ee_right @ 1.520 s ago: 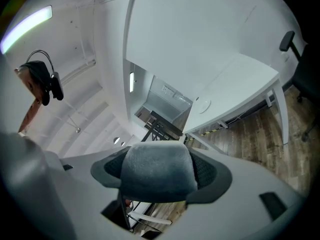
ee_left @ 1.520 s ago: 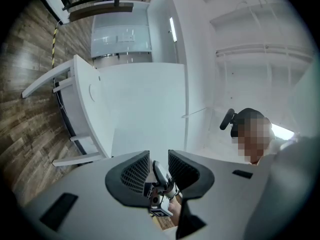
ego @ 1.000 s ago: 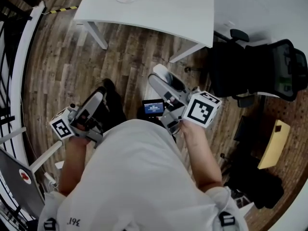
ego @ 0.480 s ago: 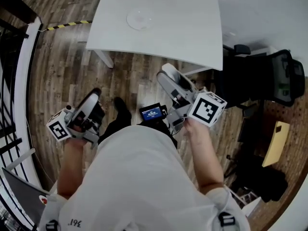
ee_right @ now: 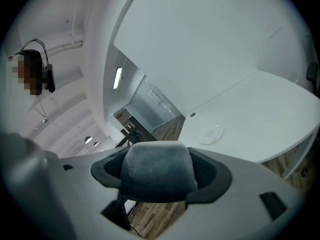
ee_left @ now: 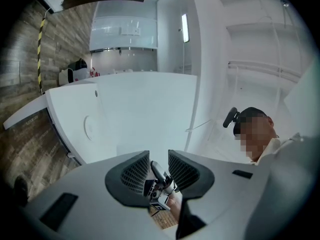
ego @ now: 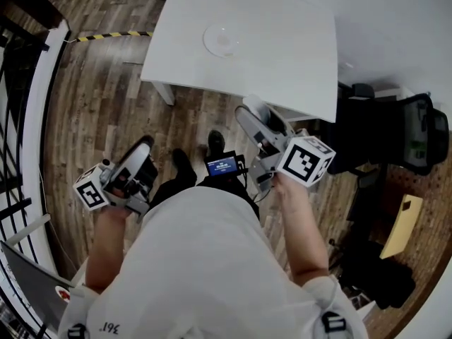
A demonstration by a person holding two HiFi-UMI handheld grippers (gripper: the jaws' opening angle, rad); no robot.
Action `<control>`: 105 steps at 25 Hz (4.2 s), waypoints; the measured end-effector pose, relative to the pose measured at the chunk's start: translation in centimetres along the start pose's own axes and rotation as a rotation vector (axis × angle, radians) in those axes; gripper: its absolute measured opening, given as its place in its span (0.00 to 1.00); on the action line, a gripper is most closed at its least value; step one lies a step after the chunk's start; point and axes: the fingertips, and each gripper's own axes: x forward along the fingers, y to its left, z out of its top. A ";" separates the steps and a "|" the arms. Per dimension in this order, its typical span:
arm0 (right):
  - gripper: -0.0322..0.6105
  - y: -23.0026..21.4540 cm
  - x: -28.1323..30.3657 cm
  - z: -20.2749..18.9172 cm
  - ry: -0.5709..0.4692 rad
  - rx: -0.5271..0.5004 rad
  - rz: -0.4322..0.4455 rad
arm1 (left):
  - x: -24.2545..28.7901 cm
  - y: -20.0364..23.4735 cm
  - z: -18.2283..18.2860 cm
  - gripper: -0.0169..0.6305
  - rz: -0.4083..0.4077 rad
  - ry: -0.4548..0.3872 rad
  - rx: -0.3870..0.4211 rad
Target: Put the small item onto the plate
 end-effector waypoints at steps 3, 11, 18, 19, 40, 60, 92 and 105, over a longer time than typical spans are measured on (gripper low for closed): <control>0.58 -1.0 1.0 0.7 0.013 -0.001 0.015 | 0.6 0.2 0.5 0.21 0.020 -0.028 0.017; 0.58 -3.3 3.4 3.5 0.027 -0.012 0.046 | 1.7 0.2 1.3 0.21 0.082 -0.104 0.042; 0.58 -5.7 5.8 5.2 0.052 -0.003 0.059 | 4.4 1.1 1.6 0.20 0.088 -0.127 0.049; 0.58 -5.9 6.2 5.5 0.057 -0.009 0.061 | 4.8 1.2 1.7 0.21 0.091 -0.128 0.050; 0.58 -14.5 18.7 7.0 0.227 -0.226 -0.014 | 8.7 5.9 6.3 0.21 0.162 -0.157 0.047; 0.58 -26.2 29.1 0.4 0.588 -0.758 -0.242 | 8.0 7.5 7.2 0.21 0.214 -0.179 0.027; 0.58 -26.3 31.4 1.7 0.481 -0.805 -0.234 | 8.9 7.8 7.0 0.21 0.264 -0.149 0.007; 0.58 -26.3 30.9 2.5 0.487 -0.791 -0.254 | 9.3 7.5 7.1 0.21 0.240 -0.132 0.016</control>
